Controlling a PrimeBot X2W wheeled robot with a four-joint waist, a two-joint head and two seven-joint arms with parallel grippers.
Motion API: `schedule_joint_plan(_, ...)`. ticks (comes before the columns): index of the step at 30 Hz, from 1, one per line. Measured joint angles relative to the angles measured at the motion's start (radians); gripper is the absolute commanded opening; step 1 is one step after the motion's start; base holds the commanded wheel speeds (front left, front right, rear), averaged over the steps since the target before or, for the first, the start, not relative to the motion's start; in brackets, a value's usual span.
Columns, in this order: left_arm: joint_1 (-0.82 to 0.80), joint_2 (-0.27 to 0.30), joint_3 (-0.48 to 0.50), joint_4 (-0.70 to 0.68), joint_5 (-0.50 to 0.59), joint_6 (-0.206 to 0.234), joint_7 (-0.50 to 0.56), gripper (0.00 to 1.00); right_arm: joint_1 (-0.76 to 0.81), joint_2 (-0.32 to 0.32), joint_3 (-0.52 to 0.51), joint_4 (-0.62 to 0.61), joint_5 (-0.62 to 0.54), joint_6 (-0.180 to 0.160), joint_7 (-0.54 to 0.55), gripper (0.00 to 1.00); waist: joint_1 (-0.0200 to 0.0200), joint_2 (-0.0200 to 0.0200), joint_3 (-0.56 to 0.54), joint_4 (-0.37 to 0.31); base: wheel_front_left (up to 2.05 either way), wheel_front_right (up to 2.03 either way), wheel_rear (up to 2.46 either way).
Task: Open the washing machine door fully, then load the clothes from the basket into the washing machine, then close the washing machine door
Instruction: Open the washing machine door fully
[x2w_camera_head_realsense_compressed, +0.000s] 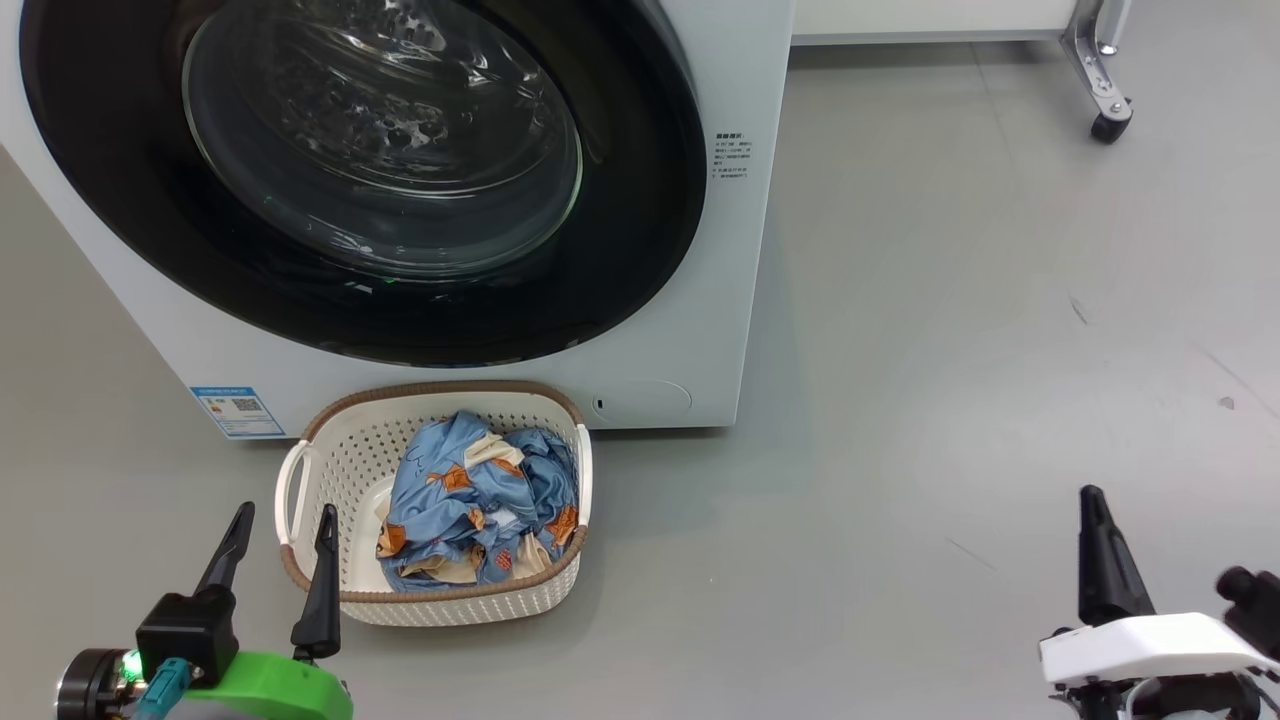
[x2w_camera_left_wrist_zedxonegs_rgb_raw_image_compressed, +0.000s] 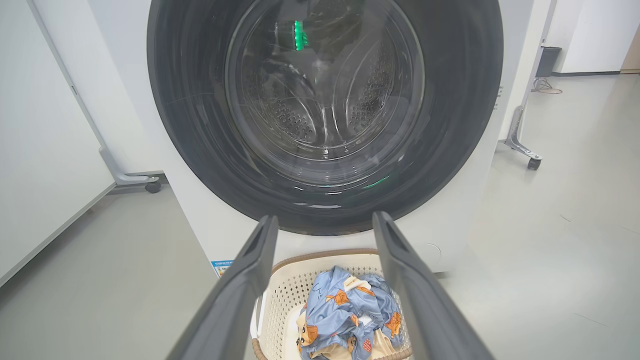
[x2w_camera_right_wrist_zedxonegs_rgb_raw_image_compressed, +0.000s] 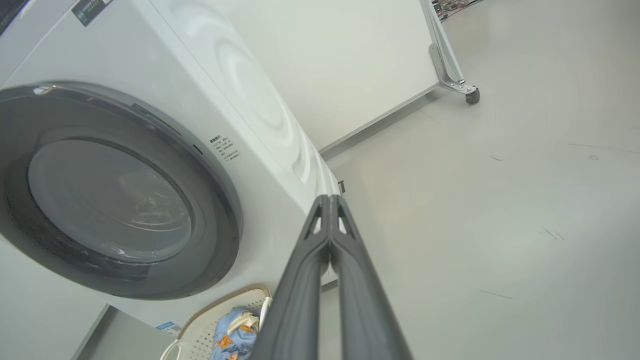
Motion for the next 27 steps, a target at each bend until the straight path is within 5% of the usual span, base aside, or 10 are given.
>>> schedule_joint_plan(4, 0.0, 0.001, -0.005, -0.018, 0.0, 0.0, 0.0, 1.0, -0.001, 0.035, -0.08, -0.002, 0.218, 0.0, 0.0, 0.0, 0.0, 0.0, 0.019, 0.006, 0.0, 0.0, 0.0)
schedule_joint_plan(14, -0.011, 0.001, -0.028, -0.044, -0.015, 0.0, 0.0, 1.0, -0.074, 0.033, -0.227, -0.001, 0.53, 0.0, -0.003, 0.0, 0.0, 0.0, 0.077, 0.023, 0.0, 0.0, 0.0)
schedule_joint_plan(27, -0.05, 0.016, -0.053, -0.066, -0.017, 0.0, 0.0, 1.0, -0.214, -0.002, -0.268, 0.003, 0.863, 0.0, 0.044, 0.0, 0.0, 0.0, 0.176, 0.044, 0.0, 0.0, 0.0)
